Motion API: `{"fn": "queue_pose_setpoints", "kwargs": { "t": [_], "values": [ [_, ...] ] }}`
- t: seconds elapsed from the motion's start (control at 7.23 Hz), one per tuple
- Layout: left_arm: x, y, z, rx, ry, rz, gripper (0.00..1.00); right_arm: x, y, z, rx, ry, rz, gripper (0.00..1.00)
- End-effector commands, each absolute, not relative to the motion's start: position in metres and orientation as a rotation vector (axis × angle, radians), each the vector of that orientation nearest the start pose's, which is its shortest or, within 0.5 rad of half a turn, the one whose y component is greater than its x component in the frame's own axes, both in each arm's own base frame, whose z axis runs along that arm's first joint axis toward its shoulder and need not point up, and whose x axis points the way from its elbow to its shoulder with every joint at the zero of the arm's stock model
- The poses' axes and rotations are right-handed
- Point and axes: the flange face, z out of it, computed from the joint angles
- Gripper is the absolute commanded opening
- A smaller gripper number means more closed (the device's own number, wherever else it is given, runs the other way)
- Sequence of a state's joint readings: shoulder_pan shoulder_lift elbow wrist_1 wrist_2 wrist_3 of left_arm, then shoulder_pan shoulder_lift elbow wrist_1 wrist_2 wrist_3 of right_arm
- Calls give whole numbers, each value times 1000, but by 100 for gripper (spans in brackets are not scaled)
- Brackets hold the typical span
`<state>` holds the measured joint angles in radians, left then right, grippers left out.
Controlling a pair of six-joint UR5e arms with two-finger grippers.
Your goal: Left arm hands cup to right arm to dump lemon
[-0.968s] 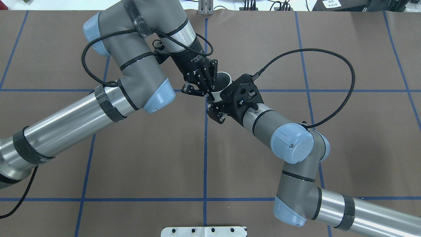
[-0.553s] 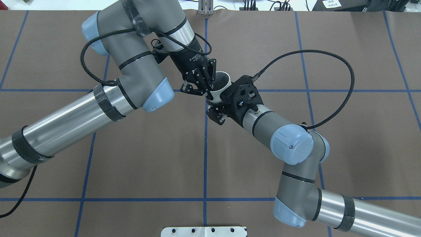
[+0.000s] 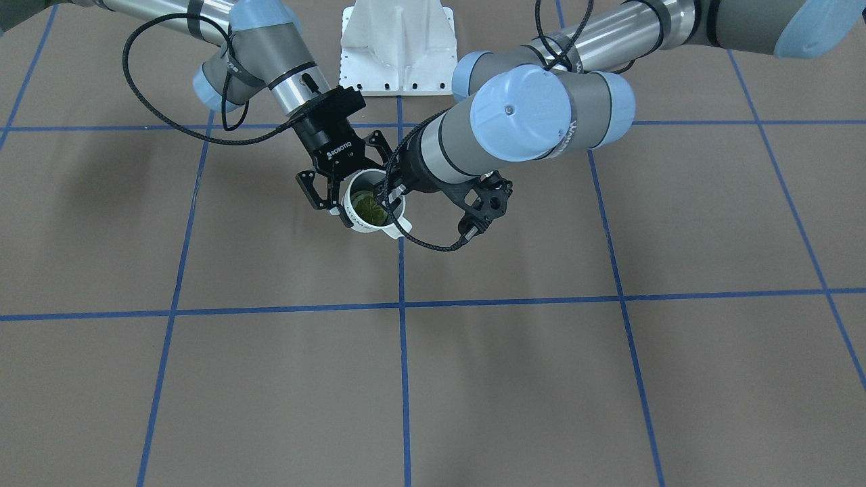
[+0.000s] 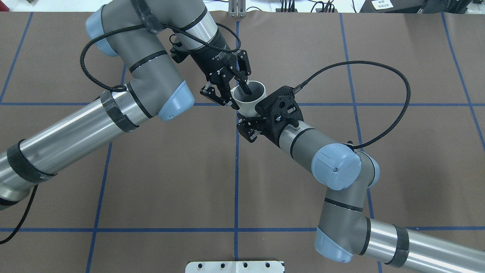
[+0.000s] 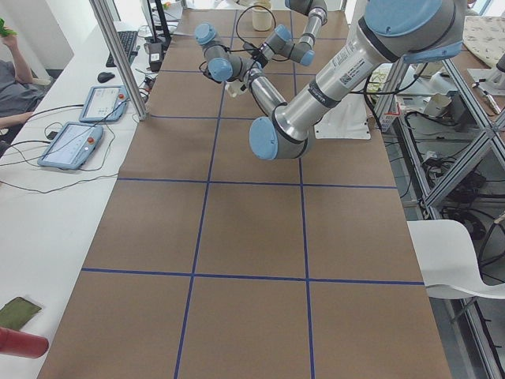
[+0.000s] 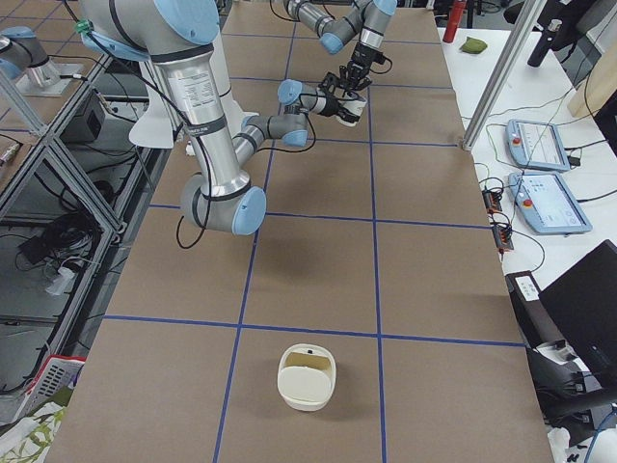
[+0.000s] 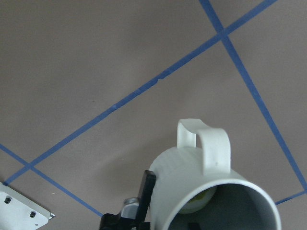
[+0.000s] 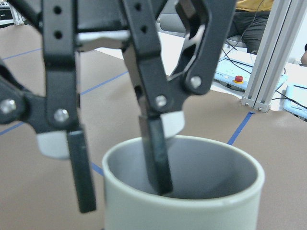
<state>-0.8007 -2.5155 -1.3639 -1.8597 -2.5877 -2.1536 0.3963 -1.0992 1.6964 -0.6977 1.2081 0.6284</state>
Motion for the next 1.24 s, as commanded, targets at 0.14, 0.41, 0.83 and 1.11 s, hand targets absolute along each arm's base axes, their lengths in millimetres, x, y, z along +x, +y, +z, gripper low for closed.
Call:
{"fn": "queue_pose_setpoints", "kwargs": {
  "t": [0.14, 0.41, 0.83, 1.11],
  "values": [
    [435, -591, 96, -786, 1066, -723, 100, -505, -397, 232, 1127, -954, -167, 0],
    [384, -629, 109, -714, 1102, -798, 100, -469, -434, 257, 1137, -877, -111, 0],
    [367, -652, 128, -481, 1130, -771, 100, -379, -485, 342, 1010, -843, 207, 0],
    [363, -660, 161, -386, 1109, -727, 100, -273, -496, 417, 959, -857, 244, 0]
  ]
}}
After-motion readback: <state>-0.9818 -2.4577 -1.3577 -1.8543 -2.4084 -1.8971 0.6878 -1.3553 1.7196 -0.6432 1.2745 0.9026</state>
